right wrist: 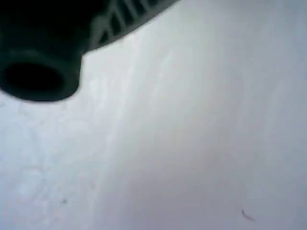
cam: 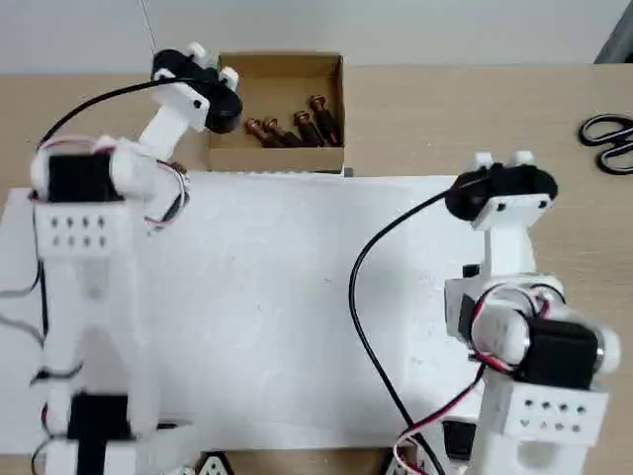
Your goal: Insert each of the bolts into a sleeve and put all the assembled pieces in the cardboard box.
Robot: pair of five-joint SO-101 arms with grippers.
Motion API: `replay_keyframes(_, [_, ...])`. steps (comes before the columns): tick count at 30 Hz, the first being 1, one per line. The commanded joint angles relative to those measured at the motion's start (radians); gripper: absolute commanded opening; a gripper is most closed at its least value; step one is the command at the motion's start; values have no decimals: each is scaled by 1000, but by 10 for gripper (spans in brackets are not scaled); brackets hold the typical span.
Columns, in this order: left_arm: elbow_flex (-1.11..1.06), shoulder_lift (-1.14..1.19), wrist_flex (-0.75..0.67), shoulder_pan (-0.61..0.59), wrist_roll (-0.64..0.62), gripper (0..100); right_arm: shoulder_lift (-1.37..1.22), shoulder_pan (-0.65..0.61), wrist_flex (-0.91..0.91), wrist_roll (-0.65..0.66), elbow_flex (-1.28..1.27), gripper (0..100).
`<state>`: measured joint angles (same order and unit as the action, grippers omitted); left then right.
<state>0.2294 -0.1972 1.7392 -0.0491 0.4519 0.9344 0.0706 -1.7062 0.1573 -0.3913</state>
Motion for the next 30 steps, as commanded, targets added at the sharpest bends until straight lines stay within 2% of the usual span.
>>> replay_keyframes(1, [-41, -147, 11, 43, -221, 6, 64, -8, -4, 3, -2, 3])
replay_keyframes(4, [-84, -212, 11, 89, -423, 6, 90, -8, -1, -55, -9, 3])
replay_keyframes(8, [-120, -261, 8, 175, -535, 6, 107, -70, 44, -158, -78, 3])
replay_keyframes(11, [-134, -288, 6, 239, -634, 6, 133, -199, 133, -242, -135, 3])
replay_keyframes(13, [-134, -313, 6, 276, -766, 6, 168, -309, 222, -299, -175, 3])
replay_keyframes(16, [-136, -365, -5, 321, -922, 6, 240, -483, 371, -298, -269, 3])
replay_keyframes(19, [-136, -416, -9, 361, -1000, 6, 320, -636, 456, -269, -376, 3])
replay_keyframes(22, [-136, -466, -8, 367, -1066, 6, 398, -730, 469, -258, -439, 3])
replay_keyframes(26, [-205, -552, -11, 373, -1123, 6, 487, -794, 463, -256, -462, 3])
replay_keyframes(30, [-361, -675, -87, 370, -1129, 6, 542, -819, 466, -256, -500, 3])
